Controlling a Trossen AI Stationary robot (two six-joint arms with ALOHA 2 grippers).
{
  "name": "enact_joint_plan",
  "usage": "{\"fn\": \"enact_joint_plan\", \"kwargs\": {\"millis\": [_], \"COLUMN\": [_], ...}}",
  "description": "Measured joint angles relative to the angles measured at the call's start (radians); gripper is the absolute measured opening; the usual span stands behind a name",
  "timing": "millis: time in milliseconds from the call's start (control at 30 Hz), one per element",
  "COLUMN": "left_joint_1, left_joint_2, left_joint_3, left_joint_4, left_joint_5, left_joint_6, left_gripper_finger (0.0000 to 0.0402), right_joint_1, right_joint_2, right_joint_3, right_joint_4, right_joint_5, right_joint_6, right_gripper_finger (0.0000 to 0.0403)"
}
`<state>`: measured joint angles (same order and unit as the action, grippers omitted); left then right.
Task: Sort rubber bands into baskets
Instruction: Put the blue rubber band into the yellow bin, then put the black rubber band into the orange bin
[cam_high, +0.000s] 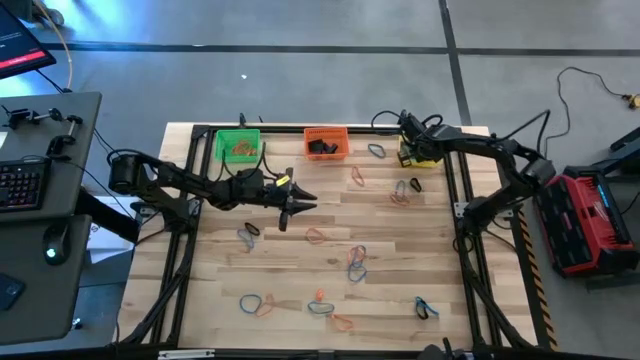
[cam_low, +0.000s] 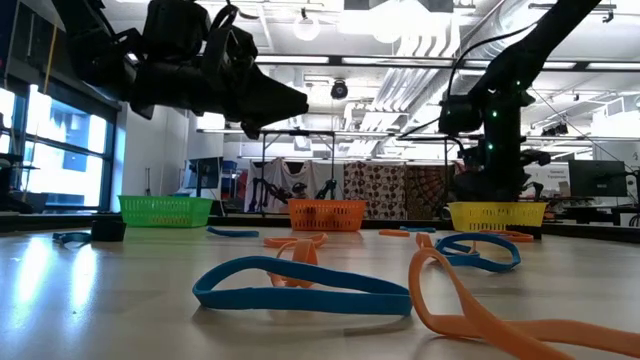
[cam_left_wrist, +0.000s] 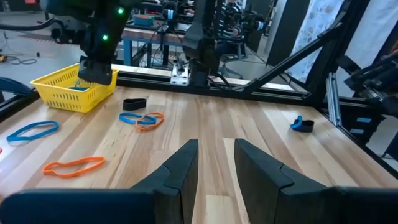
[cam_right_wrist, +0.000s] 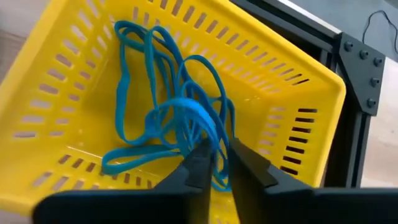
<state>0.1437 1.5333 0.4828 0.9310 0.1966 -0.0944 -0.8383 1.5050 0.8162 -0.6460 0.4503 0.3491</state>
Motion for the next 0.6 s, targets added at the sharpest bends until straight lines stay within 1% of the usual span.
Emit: {"fn": "enact_joint_plan", "kwargs": {"millis": [100,200,300,367,500,600], "left_joint_1": [-0.002,-0.002,-0.002,-0.002,-0.002,-0.002], "left_joint_2": [0.000,0.000,0.000,0.000,0.000,0.000], "left_joint_3": [0.000,0.000,0.000,0.000,0.000,0.000], "left_joint_4": [0.000,0.000,0.001,0.001,0.003,0.003], "left_joint_5": [0.000,-0.001,-0.001,-0.001,-0.002,-0.002], "left_joint_6": [0.000,0.001,0.001,0.001,-0.006,-0.006], "left_gripper_finger": [0.0094,0.0094,0.0094,0.0094,0.0094,0.0094], "right_joint_1": [0.000,0.001,0.019,0.049,0.120,0.172], "right_joint_2": [-0.015,-0.037,-0.077,-0.117,-0.190,-0.212], "right_joint_3": [0.002,0.023,0.049,0.053,0.053,0.053], "right_joint_4": [-0.013,-0.070,-0.126,-0.128,-0.128,-0.138], "right_joint_5": [-0.003,-0.003,-0.007,-0.036,-0.146,-0.224], "right_joint_6": [-0.019,-0.018,-0.018,-0.030,-0.068,-0.080], "right_gripper_finger": [0.0077,0.0116,0.0141,0.0148,0.0148,0.0148]}}
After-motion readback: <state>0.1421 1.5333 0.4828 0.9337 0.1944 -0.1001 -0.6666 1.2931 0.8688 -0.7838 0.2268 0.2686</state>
